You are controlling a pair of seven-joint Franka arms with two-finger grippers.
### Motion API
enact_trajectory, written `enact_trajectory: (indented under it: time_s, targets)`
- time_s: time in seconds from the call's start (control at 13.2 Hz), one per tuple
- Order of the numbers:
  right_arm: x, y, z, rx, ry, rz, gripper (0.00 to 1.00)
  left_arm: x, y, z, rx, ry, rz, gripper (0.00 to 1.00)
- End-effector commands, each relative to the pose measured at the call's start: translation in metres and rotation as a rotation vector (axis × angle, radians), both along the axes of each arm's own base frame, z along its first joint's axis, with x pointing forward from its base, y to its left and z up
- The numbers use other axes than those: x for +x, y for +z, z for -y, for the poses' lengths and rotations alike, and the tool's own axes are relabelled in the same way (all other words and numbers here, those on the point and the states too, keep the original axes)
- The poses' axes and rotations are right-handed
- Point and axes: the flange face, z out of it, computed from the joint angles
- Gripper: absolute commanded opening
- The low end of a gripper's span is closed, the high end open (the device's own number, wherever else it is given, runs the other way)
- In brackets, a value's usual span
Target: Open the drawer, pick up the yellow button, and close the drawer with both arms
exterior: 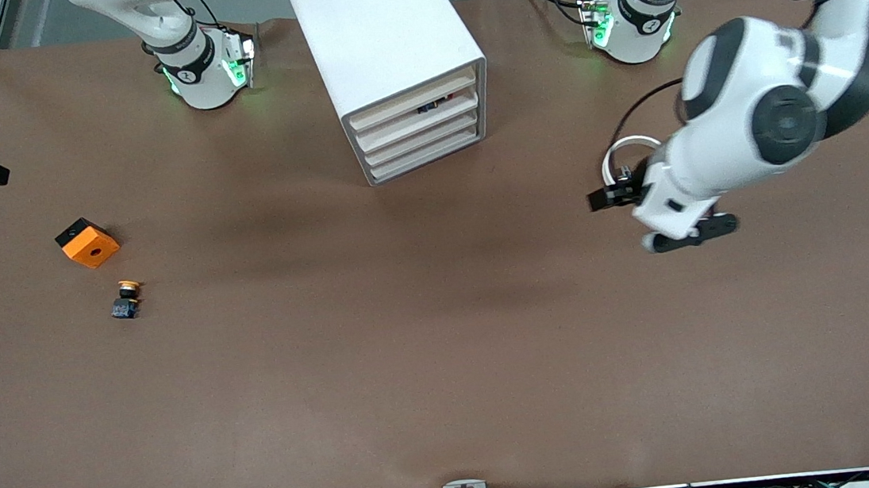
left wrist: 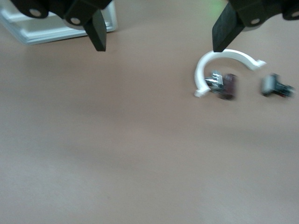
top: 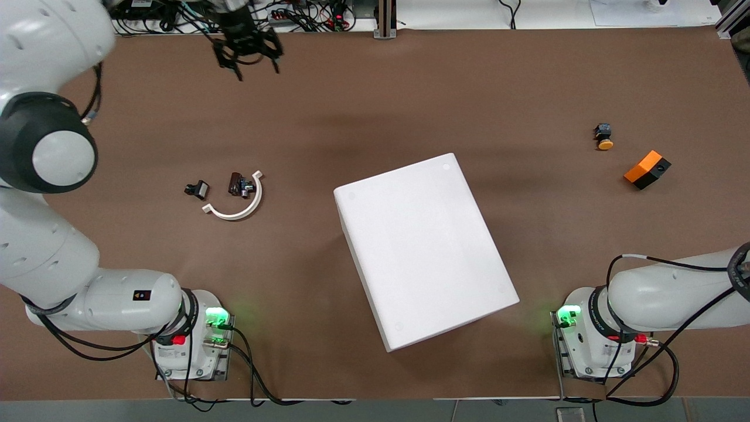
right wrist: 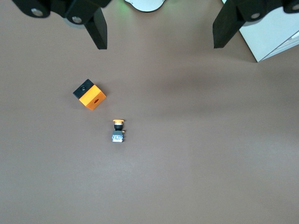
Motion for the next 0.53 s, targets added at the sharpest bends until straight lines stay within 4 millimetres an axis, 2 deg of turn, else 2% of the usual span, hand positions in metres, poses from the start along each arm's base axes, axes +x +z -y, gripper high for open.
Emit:
enact_trajectory:
  time_s: [0.0,0.08,0.23,0.45]
  targets:
    - [-0.014,0.0,0.003,0.019,0.001,0.012,1.0,-0.014,0.029,-0.072,-0.003,-0.086,0.035,1.0]
    - [-0.014,0.001,0.003,0.017,0.004,0.023,1.0,-0.023,0.038,-0.097,0.003,-0.108,0.052,1.0]
    - [-0.022,-0.004,0.002,0.018,0.005,0.052,1.0,-0.044,0.058,-0.129,0.037,-0.139,0.087,1.0]
    - [-0.027,-0.004,0.003,0.019,0.005,0.052,1.0,-0.086,0.086,-0.146,0.103,-0.173,0.133,1.0]
